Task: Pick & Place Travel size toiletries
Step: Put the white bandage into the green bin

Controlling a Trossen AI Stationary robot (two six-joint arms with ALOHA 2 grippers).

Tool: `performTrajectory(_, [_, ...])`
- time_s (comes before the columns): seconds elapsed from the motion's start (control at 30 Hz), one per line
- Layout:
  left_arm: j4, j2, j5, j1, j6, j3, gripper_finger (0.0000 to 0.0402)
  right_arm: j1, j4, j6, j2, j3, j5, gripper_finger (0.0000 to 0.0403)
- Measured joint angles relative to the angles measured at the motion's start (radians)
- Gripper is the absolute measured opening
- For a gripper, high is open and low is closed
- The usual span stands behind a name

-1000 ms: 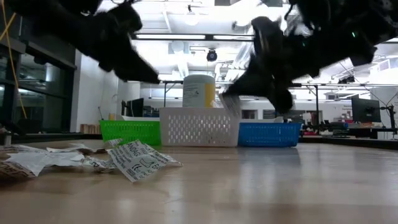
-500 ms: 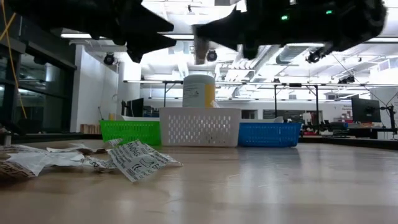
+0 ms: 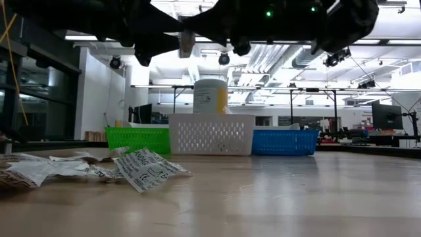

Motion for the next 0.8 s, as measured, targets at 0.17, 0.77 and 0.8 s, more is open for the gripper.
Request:
performTrajectory(0.17, [-0.002,0.000,0.000,0.000,0.000,0.000,0.0197,-0.003,0.000,0.001,0.000,0.025,-0.013,0.0003])
performTrajectory(0.77, [0.000,0.000,0.000,0.000,0.006,0.000,0.0007,-0.009,-0.032,0.055,0.000,0.026,-0.024,0.0003])
performTrajectory(0.8, [-0.004,0.000,0.000,0.000,0.007,0.000,0.0005,-0.009,-0.032,0.055,0.000,0.026,-0.024,0.0003])
